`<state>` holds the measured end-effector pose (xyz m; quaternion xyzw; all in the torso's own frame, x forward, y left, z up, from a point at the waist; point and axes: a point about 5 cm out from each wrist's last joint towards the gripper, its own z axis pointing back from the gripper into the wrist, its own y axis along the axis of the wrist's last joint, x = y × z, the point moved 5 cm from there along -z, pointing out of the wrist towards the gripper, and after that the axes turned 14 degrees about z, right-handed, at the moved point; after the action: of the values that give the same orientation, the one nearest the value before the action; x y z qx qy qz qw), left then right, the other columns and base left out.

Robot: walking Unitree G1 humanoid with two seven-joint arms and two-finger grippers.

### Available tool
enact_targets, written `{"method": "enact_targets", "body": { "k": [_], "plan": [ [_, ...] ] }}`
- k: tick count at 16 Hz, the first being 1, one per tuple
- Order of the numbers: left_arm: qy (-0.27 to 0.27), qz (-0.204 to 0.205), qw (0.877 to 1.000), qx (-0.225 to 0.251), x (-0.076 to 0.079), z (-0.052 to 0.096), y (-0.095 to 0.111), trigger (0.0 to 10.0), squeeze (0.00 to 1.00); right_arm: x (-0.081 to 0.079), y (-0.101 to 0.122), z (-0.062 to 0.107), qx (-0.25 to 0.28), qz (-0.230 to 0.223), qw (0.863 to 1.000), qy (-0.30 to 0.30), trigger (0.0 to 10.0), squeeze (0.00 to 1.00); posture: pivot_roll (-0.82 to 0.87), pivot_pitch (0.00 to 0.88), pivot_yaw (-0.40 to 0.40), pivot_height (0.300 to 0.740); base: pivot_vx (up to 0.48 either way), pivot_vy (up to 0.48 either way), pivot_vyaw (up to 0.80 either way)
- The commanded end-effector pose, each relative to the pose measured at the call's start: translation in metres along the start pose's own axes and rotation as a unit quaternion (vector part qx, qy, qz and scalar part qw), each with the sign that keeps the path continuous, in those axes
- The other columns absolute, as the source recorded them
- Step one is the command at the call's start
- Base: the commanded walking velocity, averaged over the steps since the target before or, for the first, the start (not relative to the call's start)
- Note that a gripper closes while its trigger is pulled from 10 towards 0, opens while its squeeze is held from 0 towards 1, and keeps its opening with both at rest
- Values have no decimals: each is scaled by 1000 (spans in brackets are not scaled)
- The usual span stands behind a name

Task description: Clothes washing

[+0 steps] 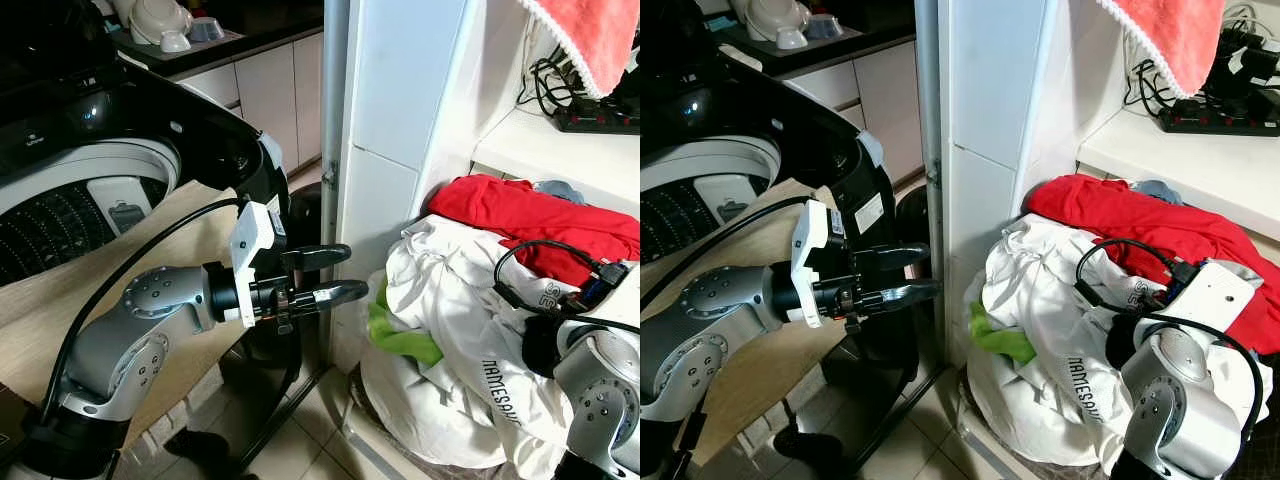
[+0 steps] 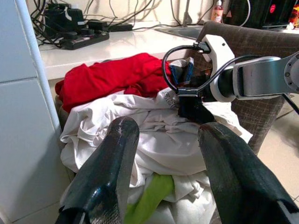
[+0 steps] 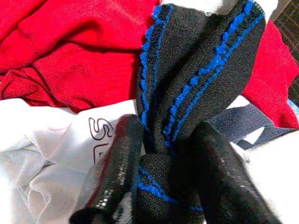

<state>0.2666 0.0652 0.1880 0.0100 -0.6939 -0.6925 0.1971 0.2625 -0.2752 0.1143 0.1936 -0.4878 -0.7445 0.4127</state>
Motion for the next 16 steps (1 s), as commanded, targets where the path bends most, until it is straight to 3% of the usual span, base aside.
{"method": "enact_targets", "body": {
  "k": [1,5,7,8,9,10,11,12,13,14,15,16],
  "plan": [
    [0,-6,1000,-5,1,0,1,10000,0,-2,-2,-1,-5,-7,1000,5,0,0,-115,0,29,740,0,0,0],
    [3,-7,1000,-3,0,0,1,10000,0,-2,1,0,3,-1,1000,1,0,0,-113,0,29,740,0,0,0],
    [21,0,1000,16,-6,2,9,10000,0,-8,37,8,107,73,992,5,0,0,-112,0,28,740,0,0,0],
    [49,8,997,60,-16,3,26,10000,0,-31,73,26,209,117,969,54,0,0,-112,0,28,740,0,0,0],
    [58,8,996,74,-19,2,31,10000,0,-38,79,30,230,125,963,68,0,0,-113,0,27,740,0,0,0],
    [99,13,987,127,-33,3,52,10000,0,-67,103,54,320,186,920,125,0,0,-113,0,27,740,0,0,0],
    [116,21,981,152,-40,4,61,10000,0,-81,110,66,363,227,891,148,0,0,-112,0,25,740,0,0,0],
    [121,26,978,165,-43,5,66,10000,0,-88,112,73,378,237,879,166,0,0,-112,0,25,740,0,0,0],
    [119,54,971,200,-45,6,78,10000,0,-108,114,91,421,265,840,217,0,0,-111,0,23,740,0,0,0],
    [107,71,966,223,-42,5,87,10000,0,-124,110,105,436,268,815,273,0,0,-111,0,21,740,0,0,0],
    [87,79,967,224,-36,1,90,10000,196,-135,106,113,442,275,795,311,0,0,-111,0,21,740,0,0,0],
    [77,83,969,221,-33,-2,90,10000,510,-140,102,118,451,291,778,328,0,0,-111,0,21,740,0,0,0]
  ]
}}
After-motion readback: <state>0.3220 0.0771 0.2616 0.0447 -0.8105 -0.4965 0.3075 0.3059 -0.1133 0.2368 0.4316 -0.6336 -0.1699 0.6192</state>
